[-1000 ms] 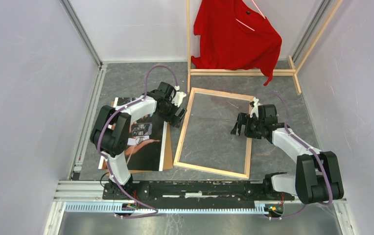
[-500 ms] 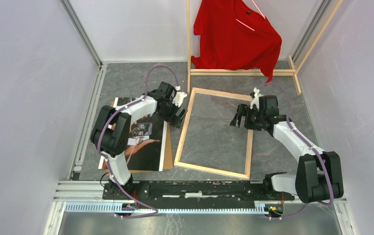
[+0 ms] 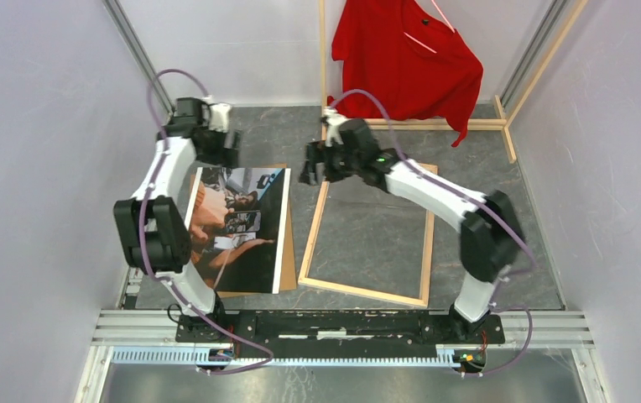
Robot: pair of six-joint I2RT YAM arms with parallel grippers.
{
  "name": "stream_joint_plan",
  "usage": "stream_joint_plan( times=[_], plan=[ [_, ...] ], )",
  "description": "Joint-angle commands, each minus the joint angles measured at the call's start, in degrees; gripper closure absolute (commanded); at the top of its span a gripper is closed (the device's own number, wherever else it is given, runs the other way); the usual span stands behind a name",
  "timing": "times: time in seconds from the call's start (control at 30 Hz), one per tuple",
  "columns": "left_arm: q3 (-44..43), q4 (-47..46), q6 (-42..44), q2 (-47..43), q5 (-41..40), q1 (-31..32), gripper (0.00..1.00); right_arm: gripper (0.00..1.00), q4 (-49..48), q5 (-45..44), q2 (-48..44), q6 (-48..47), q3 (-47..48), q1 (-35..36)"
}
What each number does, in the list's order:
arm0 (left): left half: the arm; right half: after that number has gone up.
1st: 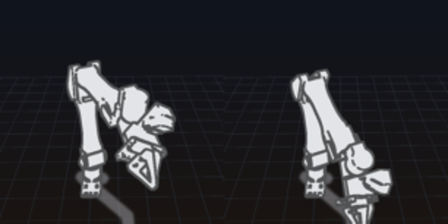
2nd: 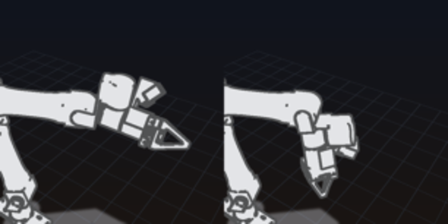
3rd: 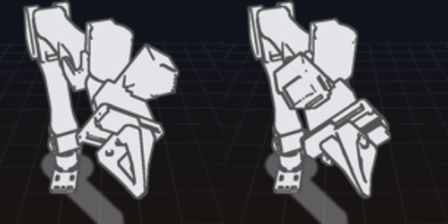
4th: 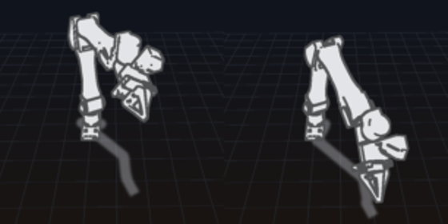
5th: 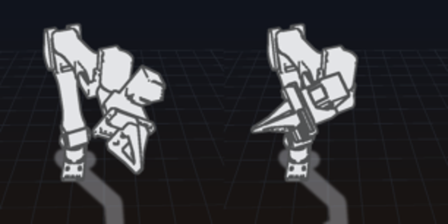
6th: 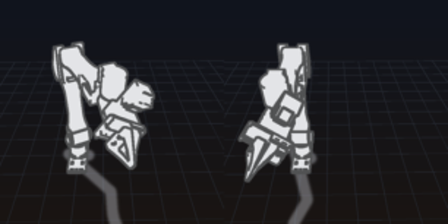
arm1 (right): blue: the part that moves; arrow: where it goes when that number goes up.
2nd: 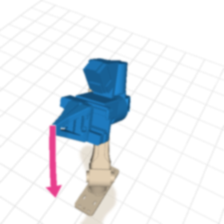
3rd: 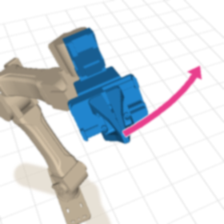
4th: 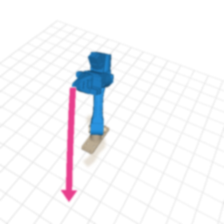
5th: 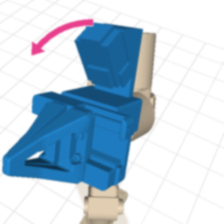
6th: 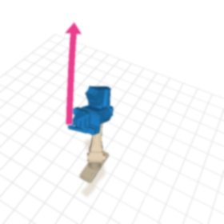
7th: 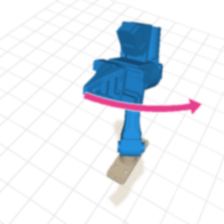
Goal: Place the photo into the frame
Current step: Pick up the photo at the center of the board.
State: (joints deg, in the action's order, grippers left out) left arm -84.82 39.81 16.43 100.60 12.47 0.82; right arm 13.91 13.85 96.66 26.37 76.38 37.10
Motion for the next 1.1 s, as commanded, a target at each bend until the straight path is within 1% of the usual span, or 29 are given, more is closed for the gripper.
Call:
stream_joint_plan(
  times=[0.0, 0.03, 0.07, 0.13, 0.3, 0.47, 0.63, 0.83, 1.07],
  plan=[
    [2.6, 3.1, 4.0, -4.0, -7.8, -9.7, 0.05, 0.10, 0.2, -3.2, 14.7, 2.5, 15.8, 4.6],
    [4.1, 1.8, 4.2, -4.7, -9.6, -11.8, 0.06, 0.11, 0.9, -3.4, 18.3, 2.9, 19.7, 4.8],
    [6.0, 0.3, 4.2, -5.2, -11.1, -12.7, 0.07, 0.11, 1.5, -3.5, 21.5, 3.2, 22.2, 5.0],
    [10.5, -4.0, 5.1, -6.5, -17.7, -13.5, 0.09, 0.12, 1.3, -3.7, 25.8, 4.0, 25.3, 4.9],
    [18.5, -12.9, 7.6, -7.6, -27.7, -14.7, 0.12, 0.13, -2.1, -3.8, 30.9, 5.9, 26.7, 4.5],
    [23.4, -19.5, 9.7, -7.0, -32.5, -17.5, 0.15, 0.14, -4.8, -2.6, 34.5, 7.4, 27.0, 3.8],
    [26.2, -23.4, 10.6, -5.7, -32.9, -19.7, 0.18, 0.15, -7.0, -1.6, 38.2, 8.7, 27.9, 3.1],
    [28.6, -26.7, 11.6, -3.6, -34.2, -20.3, 0.19, 0.19, -10.7, 0.9, 42.2, 11.6, 29.2, 2.3],
    [30.4, -26.2, 11.0, -2.1, -30.4, -20.3, 0.19, 0.24, -17.0, 5.0, 45.5, 16.5, 29.5, 1.7]
  ],
)
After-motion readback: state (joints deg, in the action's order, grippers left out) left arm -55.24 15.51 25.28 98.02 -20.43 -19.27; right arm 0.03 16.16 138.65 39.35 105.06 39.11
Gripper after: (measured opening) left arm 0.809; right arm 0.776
